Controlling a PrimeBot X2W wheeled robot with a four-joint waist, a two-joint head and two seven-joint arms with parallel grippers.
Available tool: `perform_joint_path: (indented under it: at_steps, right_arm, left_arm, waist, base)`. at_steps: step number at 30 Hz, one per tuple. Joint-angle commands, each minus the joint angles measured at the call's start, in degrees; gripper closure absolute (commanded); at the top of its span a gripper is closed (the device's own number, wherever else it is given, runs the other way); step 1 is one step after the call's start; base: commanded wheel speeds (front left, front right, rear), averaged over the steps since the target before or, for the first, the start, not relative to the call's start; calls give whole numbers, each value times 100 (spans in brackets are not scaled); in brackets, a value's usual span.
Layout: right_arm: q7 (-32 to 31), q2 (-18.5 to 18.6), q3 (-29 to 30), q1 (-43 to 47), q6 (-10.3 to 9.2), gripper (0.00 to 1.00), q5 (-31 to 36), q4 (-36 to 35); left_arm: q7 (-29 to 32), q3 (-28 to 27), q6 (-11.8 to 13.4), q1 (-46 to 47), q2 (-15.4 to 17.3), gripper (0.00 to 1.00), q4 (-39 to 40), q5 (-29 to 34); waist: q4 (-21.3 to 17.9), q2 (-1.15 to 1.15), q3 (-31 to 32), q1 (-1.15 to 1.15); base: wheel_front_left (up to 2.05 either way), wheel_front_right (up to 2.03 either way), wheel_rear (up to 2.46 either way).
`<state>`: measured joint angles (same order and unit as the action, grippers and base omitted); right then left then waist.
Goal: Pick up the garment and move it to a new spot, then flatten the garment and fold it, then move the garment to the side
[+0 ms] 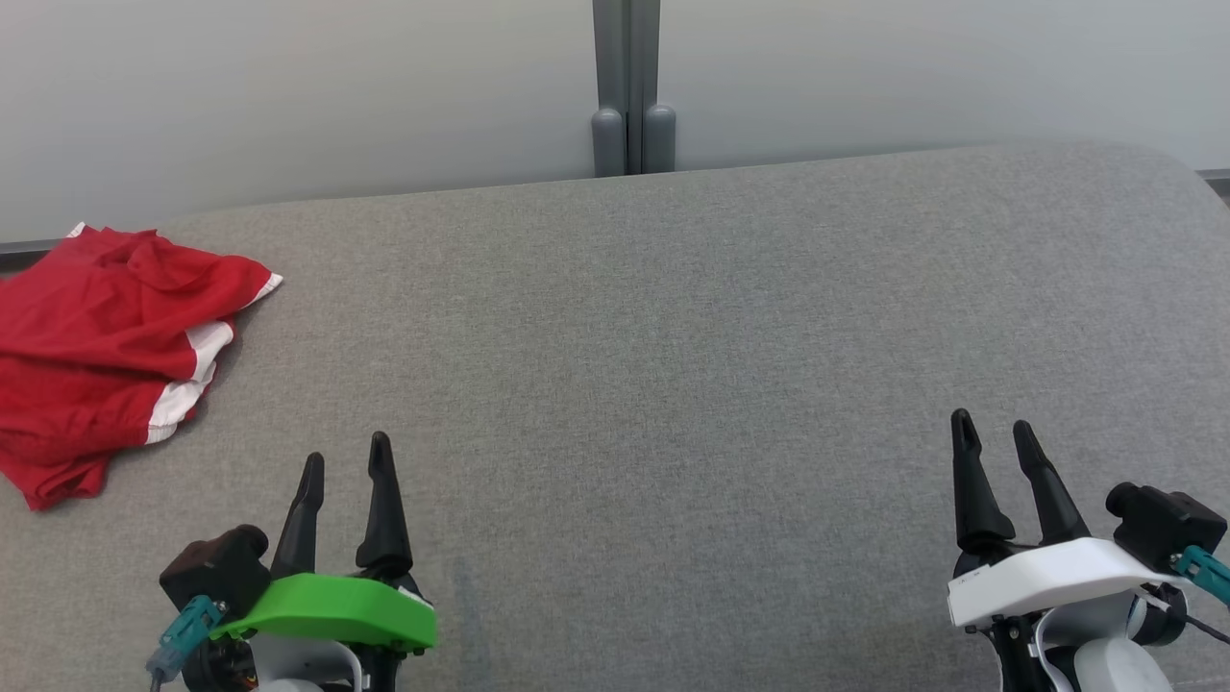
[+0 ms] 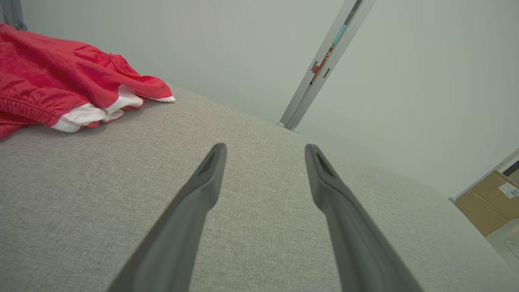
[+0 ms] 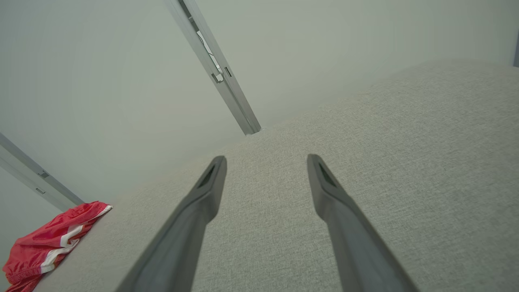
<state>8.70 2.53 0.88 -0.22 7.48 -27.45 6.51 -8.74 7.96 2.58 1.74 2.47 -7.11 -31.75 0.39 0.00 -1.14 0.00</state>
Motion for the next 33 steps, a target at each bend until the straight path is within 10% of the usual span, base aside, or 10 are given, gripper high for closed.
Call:
perform_joint_path:
  at_steps: [1,33]
  right_arm:
    - [68,32,-17,24,1,0,181,-71]
    - [477,41,-162,153,2,0,1875,-84]
  left_arm:
    - [-61,38,29,-38,44,0,69,158]
    - [-463,237,203,-169,54,0,-205,1529]
  waist:
    - [2,0,-2,0]
    - [34,0,41,0]
  base:
    - [0,0,0]
    - [0,0,0]
